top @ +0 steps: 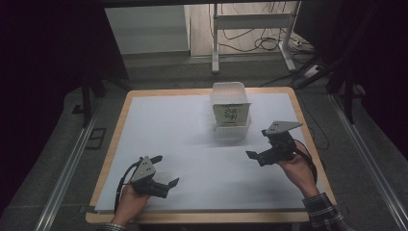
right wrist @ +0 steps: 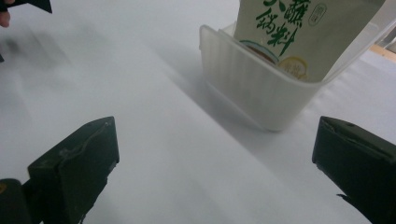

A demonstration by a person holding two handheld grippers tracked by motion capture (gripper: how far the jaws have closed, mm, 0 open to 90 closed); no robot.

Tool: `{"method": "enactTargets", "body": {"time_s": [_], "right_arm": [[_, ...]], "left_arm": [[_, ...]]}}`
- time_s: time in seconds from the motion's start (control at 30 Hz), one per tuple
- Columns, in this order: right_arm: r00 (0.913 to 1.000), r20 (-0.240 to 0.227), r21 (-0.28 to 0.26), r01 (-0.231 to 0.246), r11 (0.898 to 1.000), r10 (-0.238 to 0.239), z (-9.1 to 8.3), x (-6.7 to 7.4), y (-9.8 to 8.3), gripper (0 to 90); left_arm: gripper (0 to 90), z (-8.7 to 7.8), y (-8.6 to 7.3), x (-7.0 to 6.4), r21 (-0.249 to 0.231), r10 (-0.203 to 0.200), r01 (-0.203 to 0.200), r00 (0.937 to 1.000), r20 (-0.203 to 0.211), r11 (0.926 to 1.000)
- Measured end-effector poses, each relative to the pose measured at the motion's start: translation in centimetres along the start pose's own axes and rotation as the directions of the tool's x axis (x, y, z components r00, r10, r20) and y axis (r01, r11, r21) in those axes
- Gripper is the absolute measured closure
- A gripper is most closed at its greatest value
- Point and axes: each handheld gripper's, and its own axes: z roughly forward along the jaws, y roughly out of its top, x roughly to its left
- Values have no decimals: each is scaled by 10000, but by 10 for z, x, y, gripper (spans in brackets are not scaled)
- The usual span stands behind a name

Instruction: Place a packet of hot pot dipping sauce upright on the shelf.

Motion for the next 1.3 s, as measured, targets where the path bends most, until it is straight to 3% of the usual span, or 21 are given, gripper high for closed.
{"method": "enactTargets", "body": {"time_s": [0.67,1.3], "right_arm": [[9991,215,65,-356,9993,355,-11,3,-33,1],[9972,506,-54,-554,9984,556,-26,9,-52,1]], "left_arm": [[0,0,0,0,16,0,0,10000,25,10000],[0,0,0,-1,32,28,-28,10000,41,10000]]}}
